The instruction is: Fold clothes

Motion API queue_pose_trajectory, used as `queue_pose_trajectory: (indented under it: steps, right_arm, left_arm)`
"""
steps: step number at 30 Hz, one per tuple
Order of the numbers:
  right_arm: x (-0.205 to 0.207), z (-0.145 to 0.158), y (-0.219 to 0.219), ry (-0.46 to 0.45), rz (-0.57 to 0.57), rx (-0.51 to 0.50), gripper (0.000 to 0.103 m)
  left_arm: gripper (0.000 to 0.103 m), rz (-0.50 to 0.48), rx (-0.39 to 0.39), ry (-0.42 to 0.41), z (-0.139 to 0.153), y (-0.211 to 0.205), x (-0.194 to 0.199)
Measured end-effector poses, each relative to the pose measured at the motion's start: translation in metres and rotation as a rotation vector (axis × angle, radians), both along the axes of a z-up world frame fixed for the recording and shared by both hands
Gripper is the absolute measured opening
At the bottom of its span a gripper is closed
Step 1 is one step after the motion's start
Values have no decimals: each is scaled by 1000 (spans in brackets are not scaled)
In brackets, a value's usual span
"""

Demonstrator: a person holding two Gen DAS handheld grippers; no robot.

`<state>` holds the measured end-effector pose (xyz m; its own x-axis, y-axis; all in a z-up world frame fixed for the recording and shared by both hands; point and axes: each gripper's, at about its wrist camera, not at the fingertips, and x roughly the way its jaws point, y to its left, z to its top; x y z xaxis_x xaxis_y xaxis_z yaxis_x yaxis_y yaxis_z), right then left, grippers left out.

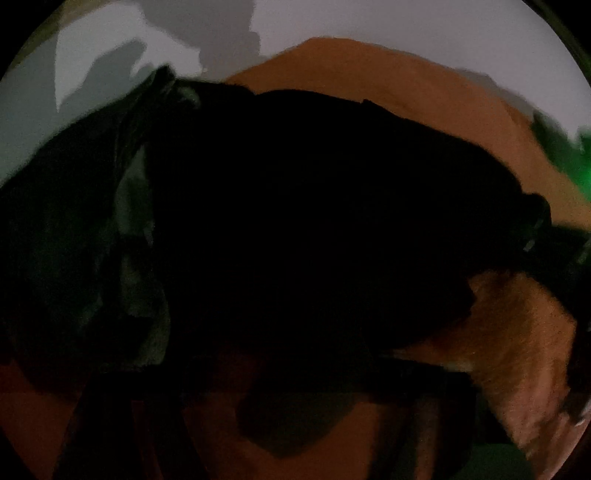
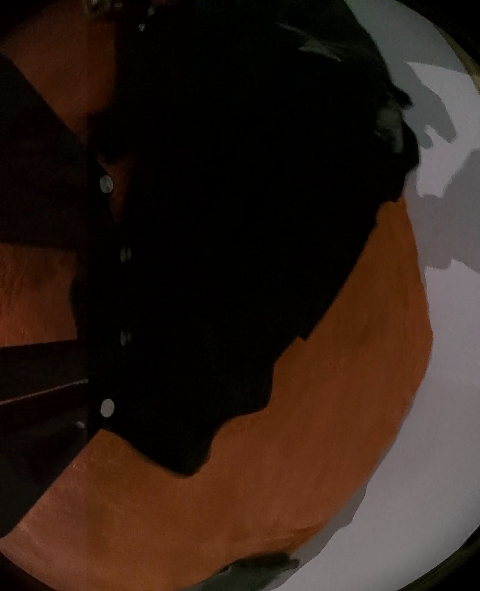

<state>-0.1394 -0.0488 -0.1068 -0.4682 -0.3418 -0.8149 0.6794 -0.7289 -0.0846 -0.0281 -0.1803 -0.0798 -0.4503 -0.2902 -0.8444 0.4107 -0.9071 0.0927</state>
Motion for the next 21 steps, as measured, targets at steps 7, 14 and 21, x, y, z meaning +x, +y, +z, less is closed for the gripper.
queue_pose_trajectory:
  steps: [7, 14, 21]
  right_arm:
    - [14, 47, 48, 155, -153, -134, 2]
    - [11, 87, 87, 251, -263, -195, 2]
    - [10, 125, 158, 317, -420, -225, 1]
  left_arm:
    - [7, 60, -52, 110, 26, 36, 20]
    - [7, -35, -15, 218, 73, 102, 45]
    - [7, -182, 49, 278, 98, 161, 62]
